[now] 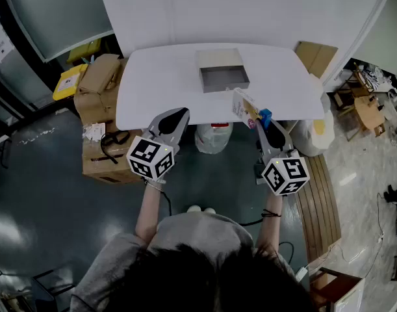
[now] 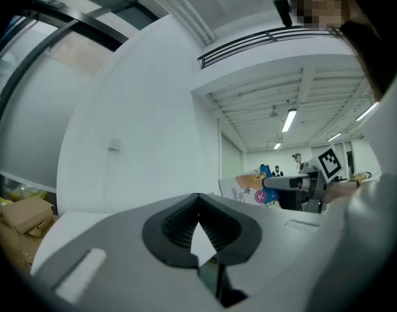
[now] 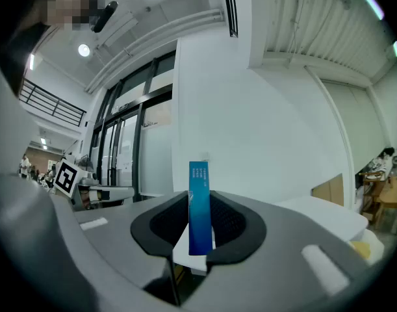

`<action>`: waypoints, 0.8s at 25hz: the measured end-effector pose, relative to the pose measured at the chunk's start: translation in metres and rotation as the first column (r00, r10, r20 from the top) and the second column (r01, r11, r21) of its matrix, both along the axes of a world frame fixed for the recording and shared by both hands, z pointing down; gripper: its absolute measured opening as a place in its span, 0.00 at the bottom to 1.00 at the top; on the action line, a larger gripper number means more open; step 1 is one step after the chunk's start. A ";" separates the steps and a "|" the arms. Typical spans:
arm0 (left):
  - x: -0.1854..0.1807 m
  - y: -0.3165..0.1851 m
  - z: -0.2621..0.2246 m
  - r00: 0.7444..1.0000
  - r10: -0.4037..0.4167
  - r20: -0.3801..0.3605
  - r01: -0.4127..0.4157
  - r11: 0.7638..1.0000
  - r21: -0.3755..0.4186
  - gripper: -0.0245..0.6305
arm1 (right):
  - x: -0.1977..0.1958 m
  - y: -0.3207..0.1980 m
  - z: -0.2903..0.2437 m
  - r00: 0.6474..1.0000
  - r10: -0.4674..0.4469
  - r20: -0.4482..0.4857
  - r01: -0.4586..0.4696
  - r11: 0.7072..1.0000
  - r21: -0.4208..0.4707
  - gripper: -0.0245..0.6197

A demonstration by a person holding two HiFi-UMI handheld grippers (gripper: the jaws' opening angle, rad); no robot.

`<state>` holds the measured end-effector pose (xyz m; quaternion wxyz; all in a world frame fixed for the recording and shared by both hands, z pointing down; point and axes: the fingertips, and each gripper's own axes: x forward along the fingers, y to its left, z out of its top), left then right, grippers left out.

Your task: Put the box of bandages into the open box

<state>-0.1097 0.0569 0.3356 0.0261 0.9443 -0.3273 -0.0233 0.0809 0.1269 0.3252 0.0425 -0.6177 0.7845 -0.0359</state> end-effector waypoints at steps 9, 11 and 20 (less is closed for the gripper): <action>0.005 0.001 0.001 1.000 -0.001 0.002 0.001 1.000 0.000 0.02 | 0.006 0.000 0.003 1.000 0.005 0.006 -0.005 1.000 -0.004 0.19; 0.007 0.001 0.002 1.000 -0.004 0.002 0.004 1.000 -0.002 0.02 | 0.007 -0.001 0.004 1.000 0.002 0.006 -0.002 1.000 -0.007 0.19; 0.018 0.006 0.002 1.000 -0.023 -0.002 0.023 1.000 -0.004 0.02 | 0.016 0.001 0.000 0.999 -0.037 0.024 0.036 0.999 0.009 0.20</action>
